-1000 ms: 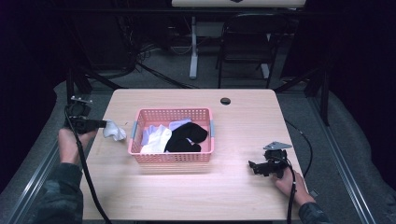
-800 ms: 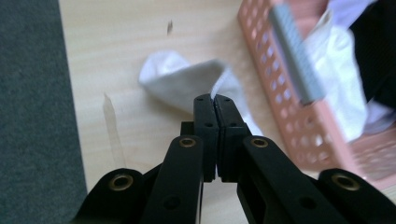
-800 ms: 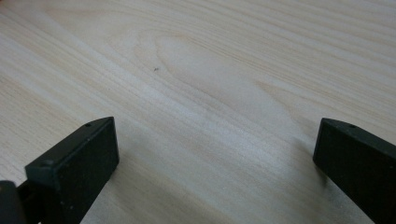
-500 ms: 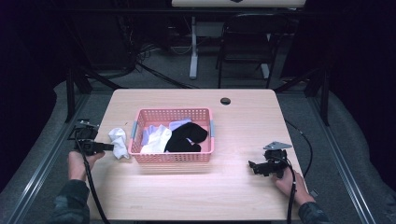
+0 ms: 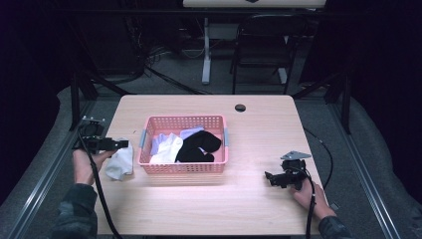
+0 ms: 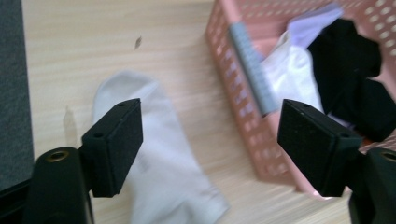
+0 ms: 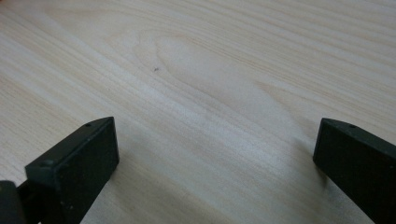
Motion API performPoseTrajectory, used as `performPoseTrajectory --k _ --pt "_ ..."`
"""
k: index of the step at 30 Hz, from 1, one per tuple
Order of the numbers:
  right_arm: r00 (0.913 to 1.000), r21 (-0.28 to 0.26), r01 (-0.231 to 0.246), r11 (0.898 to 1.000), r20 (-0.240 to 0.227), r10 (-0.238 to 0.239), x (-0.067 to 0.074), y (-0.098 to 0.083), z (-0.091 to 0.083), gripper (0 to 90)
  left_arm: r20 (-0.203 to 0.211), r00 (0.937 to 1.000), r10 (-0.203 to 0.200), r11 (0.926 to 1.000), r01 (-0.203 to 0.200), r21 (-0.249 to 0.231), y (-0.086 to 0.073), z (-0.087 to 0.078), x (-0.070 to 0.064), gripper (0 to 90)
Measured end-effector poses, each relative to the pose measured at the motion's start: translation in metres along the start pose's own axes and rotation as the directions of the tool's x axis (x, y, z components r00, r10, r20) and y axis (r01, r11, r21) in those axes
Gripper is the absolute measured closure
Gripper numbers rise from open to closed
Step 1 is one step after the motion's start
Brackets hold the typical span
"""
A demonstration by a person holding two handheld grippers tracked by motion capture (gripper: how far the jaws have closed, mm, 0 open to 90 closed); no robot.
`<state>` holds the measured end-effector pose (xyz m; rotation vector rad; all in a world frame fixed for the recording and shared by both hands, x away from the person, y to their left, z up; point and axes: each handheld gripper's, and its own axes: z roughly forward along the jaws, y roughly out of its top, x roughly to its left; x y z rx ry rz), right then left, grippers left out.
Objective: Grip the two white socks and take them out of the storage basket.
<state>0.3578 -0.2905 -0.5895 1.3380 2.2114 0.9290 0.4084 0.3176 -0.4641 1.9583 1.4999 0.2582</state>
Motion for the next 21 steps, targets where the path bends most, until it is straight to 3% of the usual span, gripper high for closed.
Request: performPoseTrajectory --k 1,2,3,13,21 --pt "1.0 0.0 0.0 1.0 0.0 0.0 0.0 0.0 0.0 0.0 0.0 0.9995 0.033 0.9995 -0.033 -0.003 0.008 -0.001 -0.009 20.2" --pt "1.0 0.0 0.0 1.0 0.0 0.0 0.0 0.0 0.0 0.0 0.0 0.9995 0.033 0.9995 -0.033 -0.003 0.008 -0.001 -0.009 19.6" --pt "1.0 0.0 0.0 1.0 0.0 0.0 0.0 0.0 0.0 0.0 0.004 0.9985 0.055 0.9984 -0.055 -0.011 0.016 -0.001 -0.018 19.6" --pt "1.0 0.0 0.0 1.0 0.0 0.0 0.0 0.0 0.0 0.0 0.036 0.9905 0.132 0.9912 -0.132 -0.01 0.042 0.015 -0.05 15.2" --pt "1.0 0.0 0.0 1.0 -0.001 0.0 0.0 0.0 0.0 0.0 0.047 0.9814 0.186 0.9822 -0.187 0.018 0.06 0.04 -0.073 13.0"
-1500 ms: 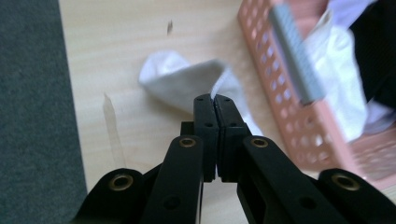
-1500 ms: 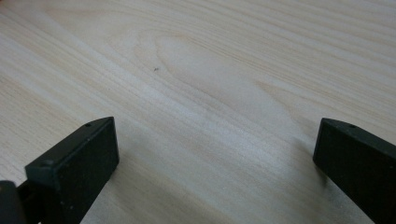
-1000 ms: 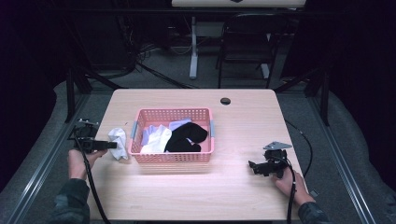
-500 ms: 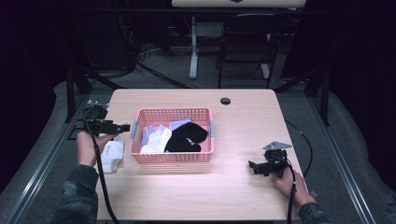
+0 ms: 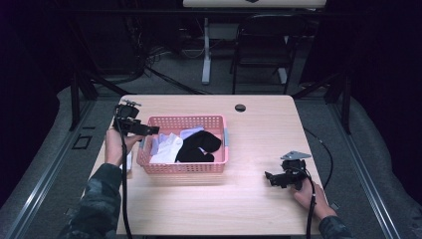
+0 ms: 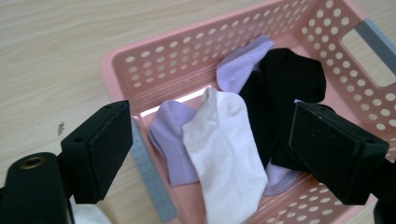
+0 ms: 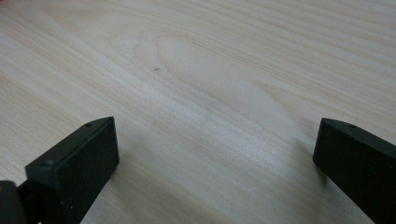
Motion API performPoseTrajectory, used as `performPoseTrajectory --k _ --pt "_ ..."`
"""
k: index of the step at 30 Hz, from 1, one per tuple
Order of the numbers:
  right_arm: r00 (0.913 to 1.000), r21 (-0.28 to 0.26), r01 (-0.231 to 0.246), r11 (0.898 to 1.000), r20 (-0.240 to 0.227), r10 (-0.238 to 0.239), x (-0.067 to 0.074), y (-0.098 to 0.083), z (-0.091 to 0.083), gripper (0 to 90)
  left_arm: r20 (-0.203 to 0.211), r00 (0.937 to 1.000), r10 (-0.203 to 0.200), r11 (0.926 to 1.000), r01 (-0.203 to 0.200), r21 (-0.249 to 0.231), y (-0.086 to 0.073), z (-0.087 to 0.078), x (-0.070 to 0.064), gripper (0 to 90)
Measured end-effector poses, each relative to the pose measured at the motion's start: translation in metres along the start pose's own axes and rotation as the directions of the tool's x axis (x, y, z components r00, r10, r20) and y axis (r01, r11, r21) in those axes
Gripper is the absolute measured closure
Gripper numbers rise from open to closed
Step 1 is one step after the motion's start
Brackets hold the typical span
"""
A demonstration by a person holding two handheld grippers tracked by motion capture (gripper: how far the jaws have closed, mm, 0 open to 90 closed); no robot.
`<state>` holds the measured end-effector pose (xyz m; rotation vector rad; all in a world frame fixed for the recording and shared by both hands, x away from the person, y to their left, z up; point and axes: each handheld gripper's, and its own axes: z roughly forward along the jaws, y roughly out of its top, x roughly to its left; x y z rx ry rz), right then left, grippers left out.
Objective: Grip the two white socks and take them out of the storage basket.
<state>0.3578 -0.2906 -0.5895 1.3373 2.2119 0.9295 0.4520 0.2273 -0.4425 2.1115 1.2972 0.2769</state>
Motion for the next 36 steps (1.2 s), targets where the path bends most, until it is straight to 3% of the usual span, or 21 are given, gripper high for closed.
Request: performPoseTrajectory --k 7,10,12,19,22,26,29,33,36 --pt "1.0 0.001 0.003 1.0 0.003 -0.003 0.0 0.0 0.0 0.0 0.035 0.9994 -0.004 0.9999 0.003 0.01 0.009 0.019 -0.011 11.8" --pt "1.0 0.002 0.003 1.0 0.002 -0.003 0.0 0.0 0.0 0.0 0.035 0.9992 0.017 0.9997 -0.017 0.015 0.013 0.027 -0.018 11.1" --pt "1.0 0.001 0.005 1.0 0.001 -0.005 0.0 0.0 0.0 0.0 0.039 0.9986 0.037 0.9989 -0.038 0.026 0.017 0.034 -0.021 11.2" --pt "1.0 0.001 0.004 1.0 0.002 -0.004 0.0 0.0 0.0 0.0 0.05 0.9974 0.052 0.9944 -0.056 0.089 0.022 0.062 -0.029 15.1" --pt "1.0 0.001 0.003 1.0 0.002 -0.003 0.0 0.0 0.0 0.0 0.028 0.998 0.056 0.9917 -0.059 0.115 0.024 0.072 -0.028 16.0" --pt "1.0 0.001 0.004 1.0 0.002 -0.004 0.0 0.0 0.0 0.0 -0.002 0.9995 0.031 0.9883 -0.03 0.149 0.024 0.087 -0.023 16.8" --pt "1.0 0.001 0.004 1.0 0.002 -0.004 0.0 0.0 0.0 0.0 -0.018 0.9995 0.026 0.9852 -0.023 0.17 0.024 0.095 -0.02 21.9" --pt "1.0 0.001 0.005 1.0 0.001 -0.005 0.0 0.0 0.0 0.0 -0.03 0.9992 0.026 0.9772 -0.019 0.212 0.022 0.106 -0.02 31.0" --pt "1.0 0.001 0.006 1.0 0.001 -0.006 0.0 0.0 0.0 0.0 -0.047 0.9986 0.025 0.97 -0.013 0.243 0.022 0.117 -0.02 33.0"
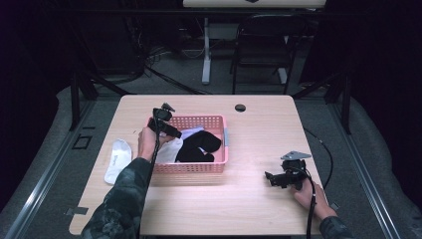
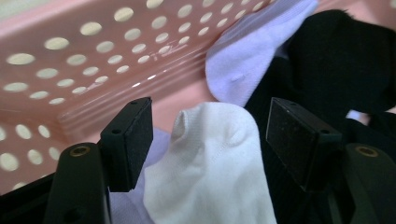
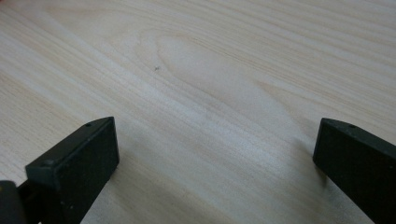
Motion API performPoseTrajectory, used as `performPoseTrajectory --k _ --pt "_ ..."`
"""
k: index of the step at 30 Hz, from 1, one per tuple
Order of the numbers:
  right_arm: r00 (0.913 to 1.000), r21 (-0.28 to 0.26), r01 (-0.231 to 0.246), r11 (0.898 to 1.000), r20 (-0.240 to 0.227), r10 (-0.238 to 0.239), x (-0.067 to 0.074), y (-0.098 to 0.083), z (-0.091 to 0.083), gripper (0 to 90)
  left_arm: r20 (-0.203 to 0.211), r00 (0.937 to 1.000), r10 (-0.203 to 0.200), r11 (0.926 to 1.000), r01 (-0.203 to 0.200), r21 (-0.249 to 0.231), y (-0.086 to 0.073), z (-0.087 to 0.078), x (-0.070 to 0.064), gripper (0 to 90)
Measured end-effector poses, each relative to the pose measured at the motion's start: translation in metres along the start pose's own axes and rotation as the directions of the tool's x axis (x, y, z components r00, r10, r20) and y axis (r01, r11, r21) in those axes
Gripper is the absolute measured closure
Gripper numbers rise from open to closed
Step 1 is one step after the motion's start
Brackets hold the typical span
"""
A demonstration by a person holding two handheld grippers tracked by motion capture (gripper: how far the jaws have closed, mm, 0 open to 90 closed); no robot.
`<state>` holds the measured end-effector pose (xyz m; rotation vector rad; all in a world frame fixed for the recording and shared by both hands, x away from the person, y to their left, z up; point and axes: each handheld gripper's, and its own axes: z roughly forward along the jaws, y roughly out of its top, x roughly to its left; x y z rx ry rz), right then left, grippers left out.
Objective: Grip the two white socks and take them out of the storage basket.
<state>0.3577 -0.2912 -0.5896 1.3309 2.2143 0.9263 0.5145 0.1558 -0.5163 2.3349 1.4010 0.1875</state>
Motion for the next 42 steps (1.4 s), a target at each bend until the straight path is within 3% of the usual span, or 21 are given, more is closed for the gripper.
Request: performPoseTrajectory --k 5,7,8,10,13,20,25,29,32,42 --pt "1.0 0.0 0.001 1.0 -0.002 -0.001 0.0 0.0 0.0 0.0 -0.037 0.9991 -0.021 0.998 0.023 0.06 0.002 0.012 0.002 43.6" --pt "1.0 -0.002 0.002 1.0 -0.003 -0.002 0.0 0.0 0.0 0.0 -0.018 0.9994 -0.029 0.9948 0.031 0.097 0.001 0.016 0.0 54.1" --pt "1.0 -0.001 0.002 1.0 -0.003 -0.002 0.0 0.0 0.0 0.0 -0.035 0.9992 -0.022 0.9947 0.025 0.099 0.0 0.017 -0.002 58.8" --pt "1.0 -0.003 0.003 1.0 -0.004 -0.003 0.0 0.0 0.0 0.0 -0.019 0.9998 -0.011 0.9956 0.013 0.093 -0.001 0.015 -0.003 71.9" --pt "1.0 -0.004 0.002 1.0 -0.002 -0.002 0.0 0.0 0.0 0.0 0.004 1.0 0.001 0.9955 -0.002 0.095 -0.004 0.012 -0.003 81.4" --pt "1.0 -0.004 0.001 1.0 0.001 -0.001 0.0 -0.001 0.0 0.0 0.037 0.9982 0.047 0.9989 -0.047 -0.001 -0.008 -0.019 -0.009 84.1" --pt "1.0 -0.004 0.001 1.0 0.001 -0.001 0.0 -0.001 0.0 0.0 0.034 0.9949 0.094 0.9942 -0.092 -0.055 -0.008 -0.04 -0.016 84.3" --pt "1.0 -0.004 0.001 1.0 0.001 -0.001 0.0 -0.001 0.0 0.0 0.046 0.9927 0.112 0.9888 -0.106 -0.105 -0.008 -0.058 -0.019 84.3" --pt "1.0 -0.004 0.0 1.0 0.001 0.0 0.0 -0.001 0.0 0.0 0.056 0.9892 0.135 0.9805 -0.125 -0.151 -0.007 -0.074 -0.024 84.3" --pt "1.0 -0.005 0.001 1.0 0.001 -0.001 0.0 -0.001 0.0 0.0 0.056 0.9818 0.181 0.9592 -0.164 -0.23 0.0 -0.114 -0.036 84.3"
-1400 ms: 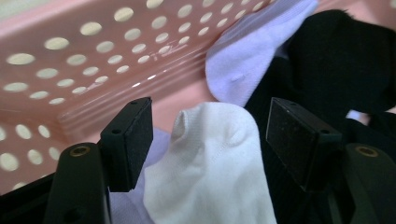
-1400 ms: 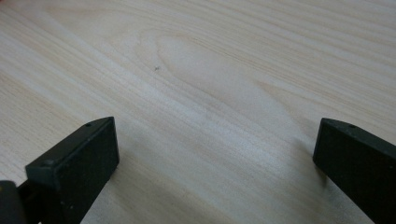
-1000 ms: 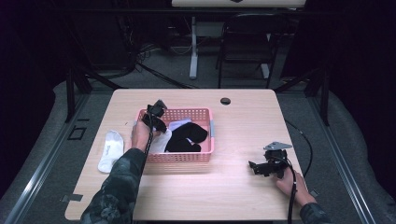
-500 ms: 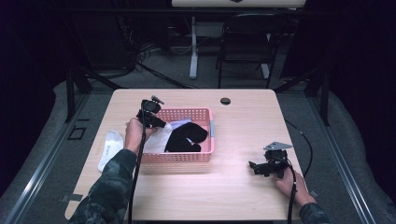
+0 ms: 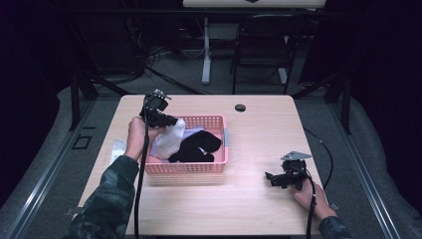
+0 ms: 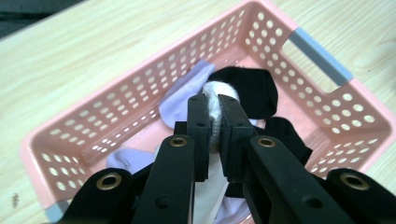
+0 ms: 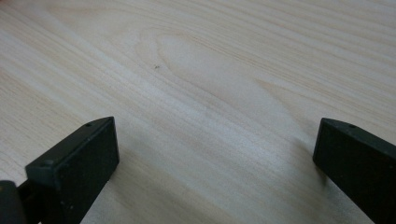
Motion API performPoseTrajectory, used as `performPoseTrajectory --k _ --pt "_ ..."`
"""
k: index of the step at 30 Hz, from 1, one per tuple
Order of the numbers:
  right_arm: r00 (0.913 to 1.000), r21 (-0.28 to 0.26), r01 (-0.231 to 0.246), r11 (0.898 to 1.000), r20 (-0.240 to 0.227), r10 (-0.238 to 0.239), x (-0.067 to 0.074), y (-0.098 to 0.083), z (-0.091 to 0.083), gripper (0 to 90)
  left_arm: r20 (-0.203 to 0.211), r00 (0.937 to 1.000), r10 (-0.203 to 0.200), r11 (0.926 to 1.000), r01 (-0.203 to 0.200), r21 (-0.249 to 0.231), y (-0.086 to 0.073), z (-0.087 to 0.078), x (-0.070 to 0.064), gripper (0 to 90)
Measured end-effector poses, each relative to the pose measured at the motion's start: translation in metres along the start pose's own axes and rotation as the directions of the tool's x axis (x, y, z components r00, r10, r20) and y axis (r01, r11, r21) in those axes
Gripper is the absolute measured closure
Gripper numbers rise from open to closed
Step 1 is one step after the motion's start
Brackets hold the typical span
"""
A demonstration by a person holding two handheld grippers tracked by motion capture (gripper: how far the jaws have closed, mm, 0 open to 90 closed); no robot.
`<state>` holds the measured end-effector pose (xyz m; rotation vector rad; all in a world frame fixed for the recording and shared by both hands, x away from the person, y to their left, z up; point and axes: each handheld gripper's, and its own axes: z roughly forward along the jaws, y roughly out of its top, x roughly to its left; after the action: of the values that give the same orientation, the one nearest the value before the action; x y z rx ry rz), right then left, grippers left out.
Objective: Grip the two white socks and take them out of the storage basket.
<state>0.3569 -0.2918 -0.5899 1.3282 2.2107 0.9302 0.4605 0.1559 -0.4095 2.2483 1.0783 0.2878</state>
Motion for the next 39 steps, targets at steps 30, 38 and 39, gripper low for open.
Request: performPoseTrajectory --k 30,38,39 --pt "1.0 0.006 -0.004 1.0 0.008 0.004 0.001 0.0 0.0 0.0 -0.05 0.9988 0.003 0.992 -0.01 -0.126 0.035 -0.084 0.003 84.2" --pt "1.0 0.004 -0.002 1.0 0.009 0.002 0.0 0.0 0.0 0.0 -0.075 0.9959 -0.049 0.9858 0.036 -0.164 0.019 -0.106 0.025 84.2" --pt "1.0 0.005 -0.003 1.0 0.008 0.003 0.0 0.0 0.0 0.0 -0.081 0.995 -0.059 0.9847 0.045 -0.168 0.015 -0.109 0.028 84.2"
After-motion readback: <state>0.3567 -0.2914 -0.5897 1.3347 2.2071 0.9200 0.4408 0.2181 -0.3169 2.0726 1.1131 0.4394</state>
